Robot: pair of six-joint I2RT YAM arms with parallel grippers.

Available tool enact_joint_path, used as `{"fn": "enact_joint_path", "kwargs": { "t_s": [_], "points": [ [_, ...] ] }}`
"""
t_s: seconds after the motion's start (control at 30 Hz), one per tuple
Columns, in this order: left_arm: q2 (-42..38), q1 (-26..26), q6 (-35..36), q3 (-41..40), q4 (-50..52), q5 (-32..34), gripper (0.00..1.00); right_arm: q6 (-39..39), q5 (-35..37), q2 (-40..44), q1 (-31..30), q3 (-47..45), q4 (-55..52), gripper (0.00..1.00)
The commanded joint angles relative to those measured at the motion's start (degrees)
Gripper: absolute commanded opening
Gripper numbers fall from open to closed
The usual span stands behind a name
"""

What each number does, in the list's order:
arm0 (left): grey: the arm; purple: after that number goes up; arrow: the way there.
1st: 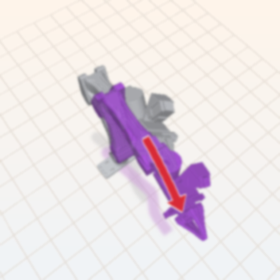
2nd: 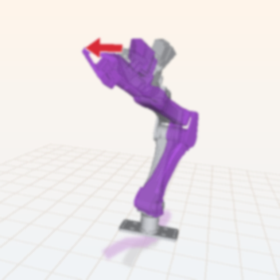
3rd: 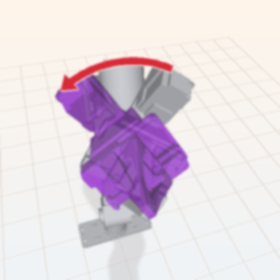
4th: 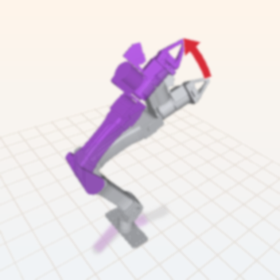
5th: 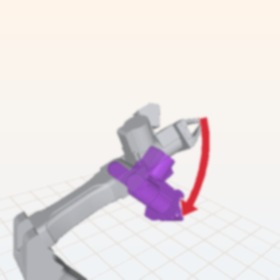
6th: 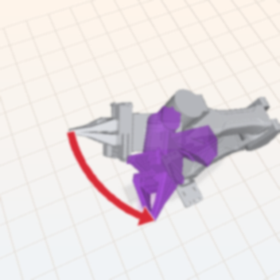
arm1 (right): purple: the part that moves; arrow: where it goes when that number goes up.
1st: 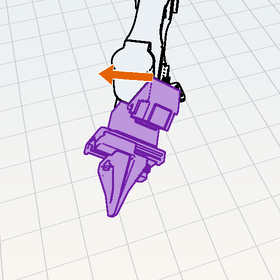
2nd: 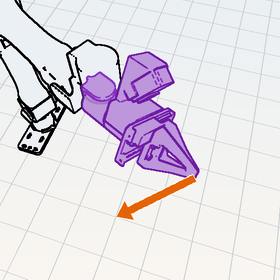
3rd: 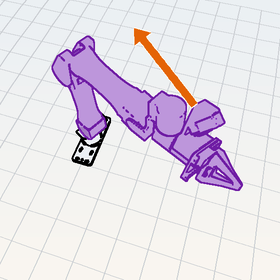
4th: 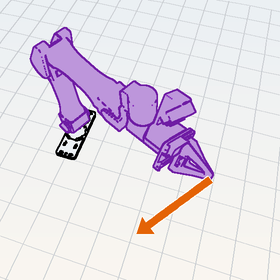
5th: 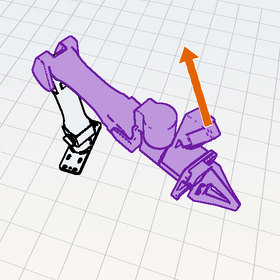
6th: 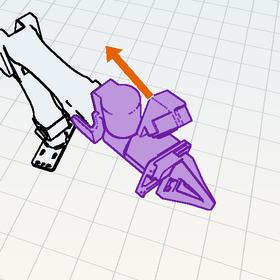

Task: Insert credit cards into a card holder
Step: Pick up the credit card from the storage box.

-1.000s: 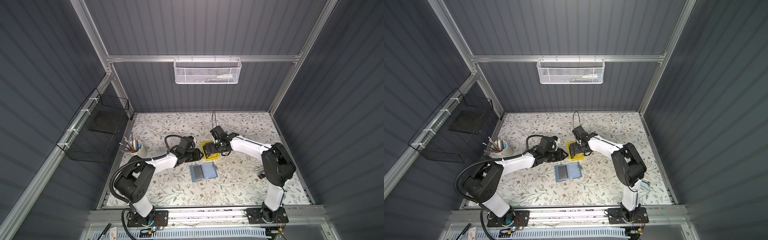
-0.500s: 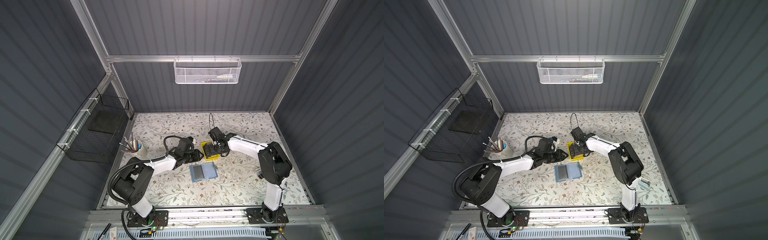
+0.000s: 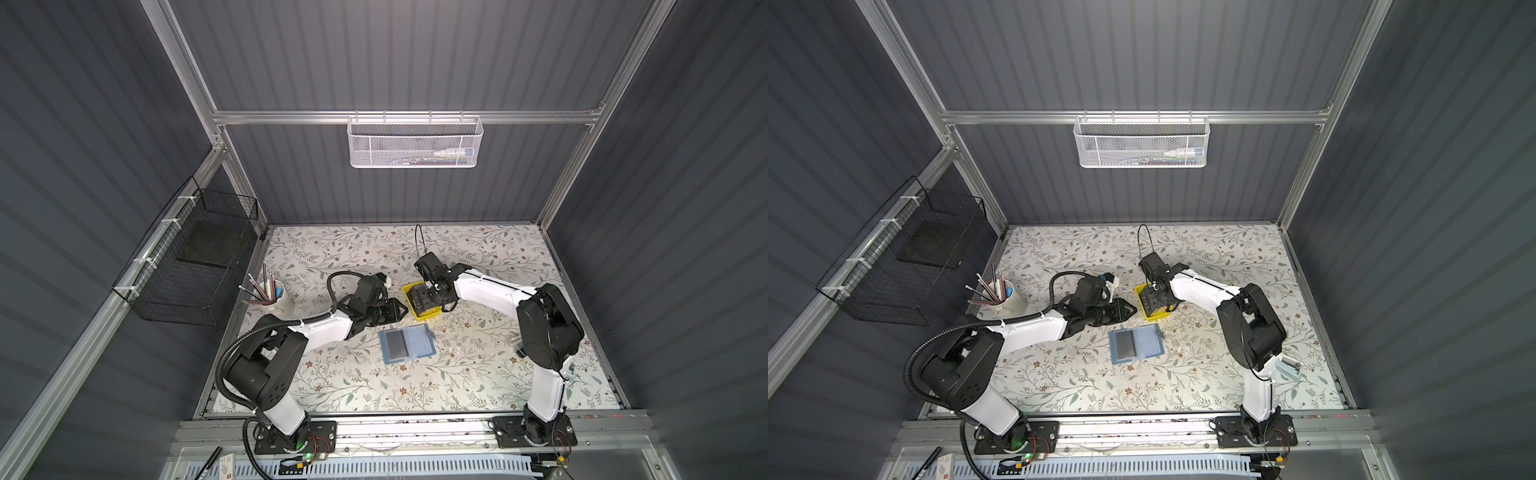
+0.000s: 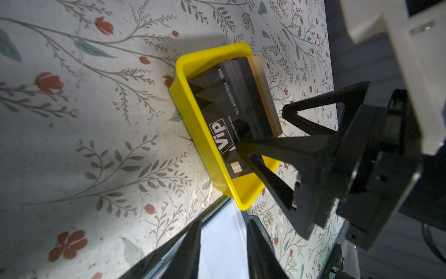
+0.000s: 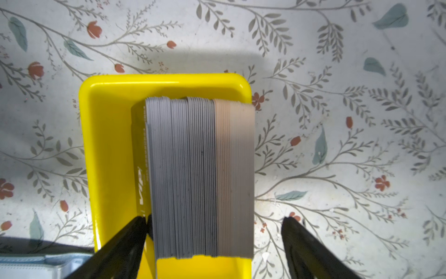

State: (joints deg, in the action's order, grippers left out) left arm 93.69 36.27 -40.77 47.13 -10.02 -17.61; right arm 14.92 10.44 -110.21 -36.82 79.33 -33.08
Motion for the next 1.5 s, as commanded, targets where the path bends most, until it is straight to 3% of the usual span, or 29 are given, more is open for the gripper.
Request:
{"fn": "enact_joint_path", "kwargs": {
  "t_s": [0.0, 0.27, 0.43, 0.9, 1.13, 1.47],
  "points": [
    [-0.87, -0.3, -0.45, -0.66, -0.53, -0.85, 0.33, -1.25, 2.35, -0.53, -0.45, 1.66, -2.07, 0.87],
    [-0.68, -0.28, -0.68, -0.38, -0.7, -2.72, 0.33, -2.3, 2.11, -0.54, -1.3, 2.41, -2.49, 0.81],
    [-0.7, -0.25, -0.54, -0.37, -0.79, -2.86, 0.33, -2.79, -0.55, -0.98, -1.41, 3.13, -2.16, 0.84],
    [-1.14, -0.19, -0.21, -0.47, -0.7, -2.71, 0.33, -3.57, 0.51, -4.47, -1.42, 5.66, -4.13, 0.91],
    [-0.96, -0.24, -0.1, -0.49, -0.81, -3.06, 0.33, -3.8, 1.65, -3.89, -1.42, 5.57, -4.2, 0.84],
    [-0.97, -0.28, -0.36, -0.68, -1.14, -3.22, 0.33, -4.47, 4.23, -3.27, -1.53, 5.49, -4.7, 0.84]
  ]
}}
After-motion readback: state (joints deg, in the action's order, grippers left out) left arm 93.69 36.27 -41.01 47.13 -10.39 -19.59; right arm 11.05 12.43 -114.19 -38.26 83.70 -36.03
